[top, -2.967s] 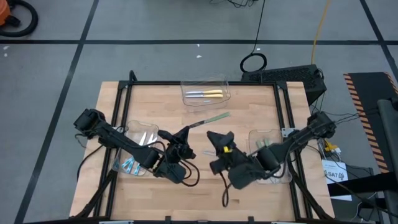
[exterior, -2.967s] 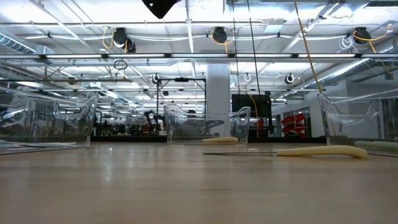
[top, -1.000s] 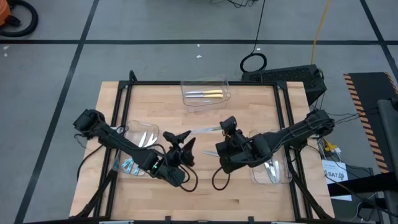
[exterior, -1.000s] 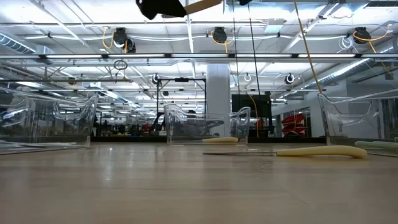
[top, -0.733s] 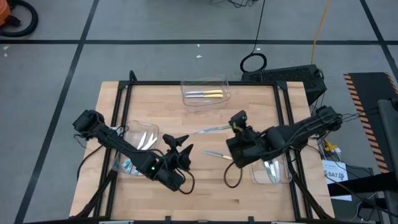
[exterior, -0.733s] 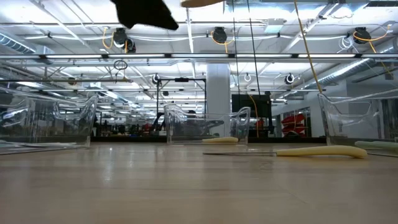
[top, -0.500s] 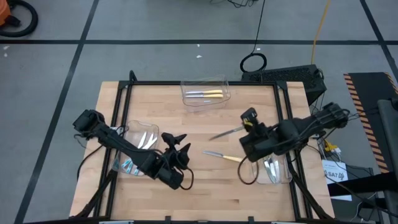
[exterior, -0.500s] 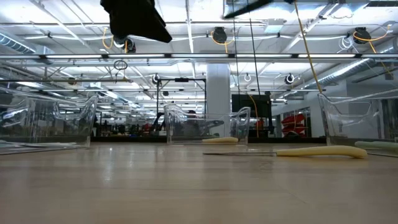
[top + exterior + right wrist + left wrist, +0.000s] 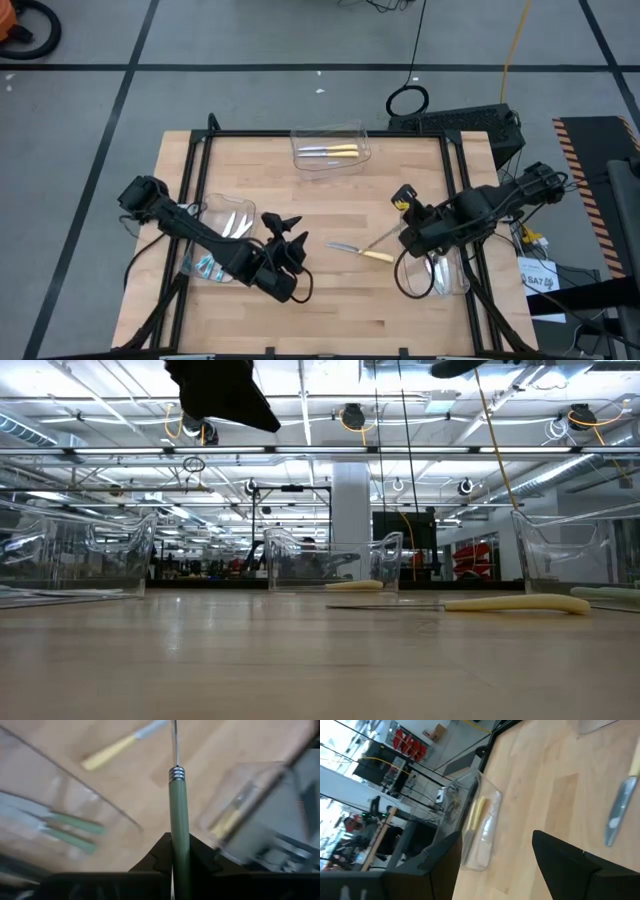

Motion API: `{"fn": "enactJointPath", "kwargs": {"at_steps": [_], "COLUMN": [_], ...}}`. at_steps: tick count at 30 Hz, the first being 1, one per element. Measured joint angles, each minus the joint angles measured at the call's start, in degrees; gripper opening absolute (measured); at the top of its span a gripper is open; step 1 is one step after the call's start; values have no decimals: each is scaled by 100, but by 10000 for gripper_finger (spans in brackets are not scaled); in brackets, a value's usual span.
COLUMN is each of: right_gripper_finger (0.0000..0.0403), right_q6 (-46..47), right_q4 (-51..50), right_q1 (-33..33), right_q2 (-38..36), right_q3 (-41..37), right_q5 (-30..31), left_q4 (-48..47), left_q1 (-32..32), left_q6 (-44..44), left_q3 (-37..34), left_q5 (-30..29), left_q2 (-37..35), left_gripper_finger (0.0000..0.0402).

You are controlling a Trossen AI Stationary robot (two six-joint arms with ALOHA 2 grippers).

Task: Sort silverware by color (type)
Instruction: Put the green knife into the bottom right transparent bin

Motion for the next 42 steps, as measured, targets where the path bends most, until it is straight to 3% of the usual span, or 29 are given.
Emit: {"fn": "enactJointPath", "kwargs": {"at_steps": [9,26,42], "right_gripper_finger": [22,25,25], "right_q6": [498,315,66], "right_q4": [-6,-17,1], "right_q1": [321,454,328], "right_q2": [-363,-1751,-2168], "right_q3": [-917,-2815,-2906], "right_q5": [-1263,-1262,-1228], "left_q4": [-1,39,44], "left_q1": [-22,-21,-21], "left_q6": [-74,-127,-180], "left_q3": [0,0,0], "left_q5": [123,123,124], "left_q2": [1,0,1], "left_gripper_finger": [248,248,248]}}
